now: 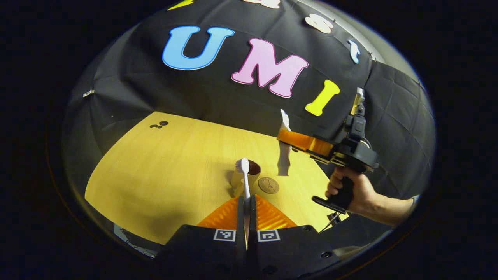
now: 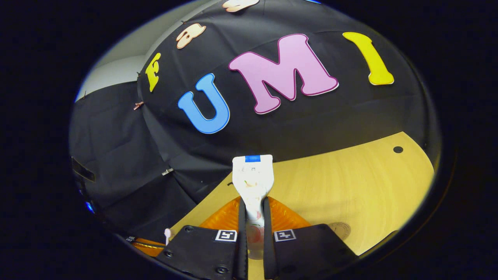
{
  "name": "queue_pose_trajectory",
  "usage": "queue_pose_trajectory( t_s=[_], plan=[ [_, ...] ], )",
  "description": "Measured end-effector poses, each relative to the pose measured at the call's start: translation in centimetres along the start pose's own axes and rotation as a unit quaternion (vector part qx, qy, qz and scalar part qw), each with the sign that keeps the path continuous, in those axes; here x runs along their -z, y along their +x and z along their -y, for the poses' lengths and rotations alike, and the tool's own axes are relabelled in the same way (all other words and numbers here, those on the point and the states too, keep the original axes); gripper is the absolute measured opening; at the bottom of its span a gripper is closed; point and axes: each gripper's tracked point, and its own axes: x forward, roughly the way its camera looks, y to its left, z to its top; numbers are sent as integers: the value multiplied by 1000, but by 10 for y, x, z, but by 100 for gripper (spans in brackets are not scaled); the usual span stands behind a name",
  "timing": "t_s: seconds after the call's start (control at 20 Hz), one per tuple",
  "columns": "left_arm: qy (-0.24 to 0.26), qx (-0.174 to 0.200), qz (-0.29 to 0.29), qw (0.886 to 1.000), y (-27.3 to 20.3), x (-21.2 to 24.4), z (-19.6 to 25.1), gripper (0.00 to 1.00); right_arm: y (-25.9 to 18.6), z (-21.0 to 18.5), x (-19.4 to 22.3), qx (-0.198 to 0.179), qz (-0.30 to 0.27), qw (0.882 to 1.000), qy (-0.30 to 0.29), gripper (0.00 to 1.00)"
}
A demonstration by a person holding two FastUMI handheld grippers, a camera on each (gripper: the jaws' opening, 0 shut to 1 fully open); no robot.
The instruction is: Put the toothbrush and toothpaste on the desktop into the cup, then pick up the cup and place it on the coaster on the desktop.
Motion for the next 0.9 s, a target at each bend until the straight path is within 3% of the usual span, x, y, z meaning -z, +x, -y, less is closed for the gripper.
queue_pose_trajectory(
  t_s=[0.4,0.75,0.8,0.85,0.9],
  plan=[
    [3,-32,3,999,-34,10,-24,6,78,43,34,43,-16,999,-10,19],
    [1,-48,-1,999,-35,19,-28,6,92,63,63,58,-44,997,-23,20],
    [-1,-48,-2,999,-35,22,-28,6,90,64,67,57,-49,997,-25,8],
    [-3,-50,-1,999,-36,22,-29,6,90,64,72,55,-55,997,-27,22],
    [-6,-52,-1,999,-37,24,-29,6,88,65,76,55,-60,996,-30,22]
  ],
)
